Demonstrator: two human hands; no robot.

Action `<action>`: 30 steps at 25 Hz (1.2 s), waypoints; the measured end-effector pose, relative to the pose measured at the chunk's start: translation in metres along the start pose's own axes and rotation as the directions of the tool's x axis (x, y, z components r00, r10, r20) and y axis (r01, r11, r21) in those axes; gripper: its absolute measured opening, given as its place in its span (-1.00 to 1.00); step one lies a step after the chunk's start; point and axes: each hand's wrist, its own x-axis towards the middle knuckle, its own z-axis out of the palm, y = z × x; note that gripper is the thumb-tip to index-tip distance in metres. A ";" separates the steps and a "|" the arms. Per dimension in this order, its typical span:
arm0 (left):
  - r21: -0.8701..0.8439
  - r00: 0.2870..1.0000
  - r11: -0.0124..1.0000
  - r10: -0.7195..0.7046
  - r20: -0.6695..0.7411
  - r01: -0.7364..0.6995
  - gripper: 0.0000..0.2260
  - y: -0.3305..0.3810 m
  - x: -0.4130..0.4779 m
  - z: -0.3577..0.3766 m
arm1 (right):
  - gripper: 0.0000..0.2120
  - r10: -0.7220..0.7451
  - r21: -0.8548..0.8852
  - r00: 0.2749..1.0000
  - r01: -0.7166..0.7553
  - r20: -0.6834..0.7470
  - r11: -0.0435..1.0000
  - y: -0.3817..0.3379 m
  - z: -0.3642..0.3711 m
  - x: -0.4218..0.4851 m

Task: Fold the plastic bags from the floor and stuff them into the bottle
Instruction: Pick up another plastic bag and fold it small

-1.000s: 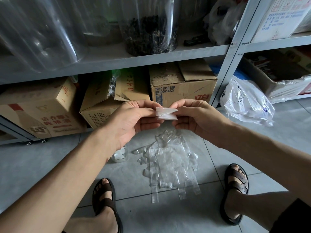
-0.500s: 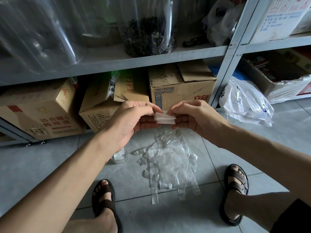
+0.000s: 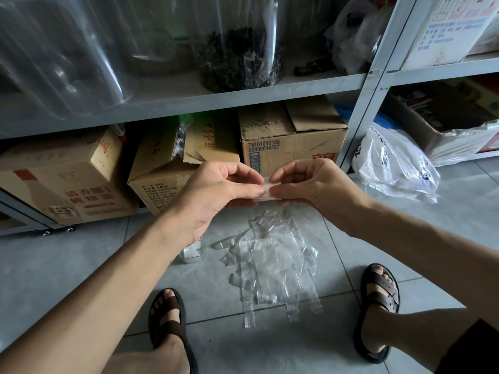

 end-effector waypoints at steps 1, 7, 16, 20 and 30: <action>0.005 1.000 1.000 0.010 -0.005 -0.010 -0.87 0.000 0.000 0.000 | -0.84 -0.005 -0.005 1.000 0.005 -0.005 1.000 0.000 0.000 0.000; -0.018 0.996 0.996 0.084 -0.021 -0.084 -0.82 -0.001 0.002 -0.003 | -0.86 -0.030 0.034 0.999 0.031 -0.018 0.999 -0.004 0.003 -0.002; -0.018 0.993 0.993 0.120 -0.011 -0.121 -0.82 -0.006 -0.002 -0.029 | -0.87 -0.123 -0.031 0.990 0.121 -0.067 0.992 -0.002 0.007 -0.002; 0.024 0.983 0.985 0.171 0.068 -0.173 -0.86 -0.011 -0.012 -0.035 | -0.89 -0.160 -0.118 0.987 0.156 -0.031 0.981 0.004 0.024 -0.005; 0.387 0.962 0.884 0.273 0.026 -0.261 -0.85 -0.029 -0.020 -0.066 | -0.85 -0.145 -0.286 0.983 0.171 0.109 0.943 0.010 0.059 0.012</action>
